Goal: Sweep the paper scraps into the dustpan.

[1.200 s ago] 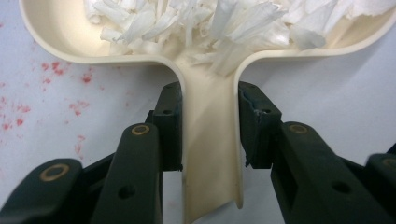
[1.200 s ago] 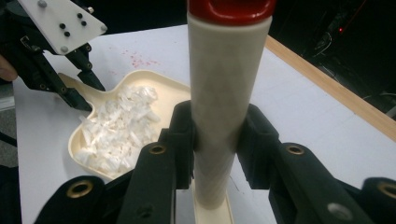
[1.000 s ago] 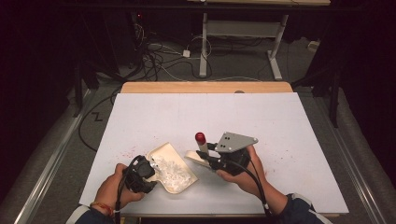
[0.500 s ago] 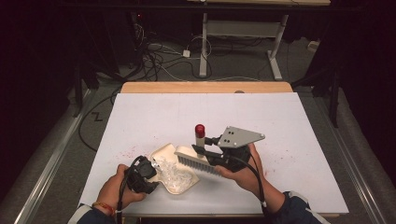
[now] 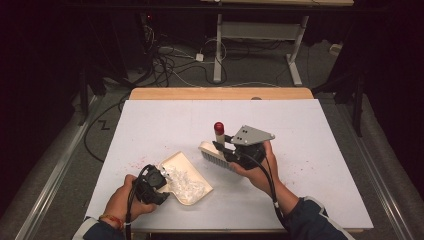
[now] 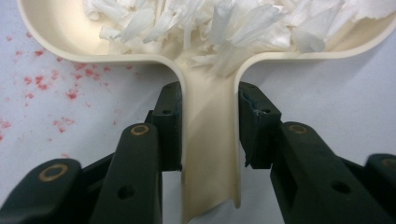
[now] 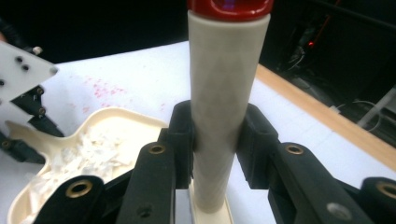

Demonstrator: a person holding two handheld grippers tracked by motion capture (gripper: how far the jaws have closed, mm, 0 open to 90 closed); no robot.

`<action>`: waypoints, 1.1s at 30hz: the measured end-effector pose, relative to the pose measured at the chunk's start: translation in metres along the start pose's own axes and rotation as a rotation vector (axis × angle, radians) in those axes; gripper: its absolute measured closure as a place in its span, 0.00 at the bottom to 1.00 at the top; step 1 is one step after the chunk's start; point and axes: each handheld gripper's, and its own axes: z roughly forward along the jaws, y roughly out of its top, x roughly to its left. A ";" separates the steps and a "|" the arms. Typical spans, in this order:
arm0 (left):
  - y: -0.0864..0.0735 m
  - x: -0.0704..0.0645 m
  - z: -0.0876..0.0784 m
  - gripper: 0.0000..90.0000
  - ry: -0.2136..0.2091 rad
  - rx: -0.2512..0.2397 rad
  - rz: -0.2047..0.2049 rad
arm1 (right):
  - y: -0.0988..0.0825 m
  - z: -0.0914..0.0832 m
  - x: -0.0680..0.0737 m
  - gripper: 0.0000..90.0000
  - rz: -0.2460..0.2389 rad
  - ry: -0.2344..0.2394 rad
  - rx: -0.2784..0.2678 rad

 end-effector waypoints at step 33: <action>-0.004 0.017 0.003 0.70 -0.004 -0.064 -0.114 | -0.002 -0.065 -0.019 0.78 0.051 0.062 -0.071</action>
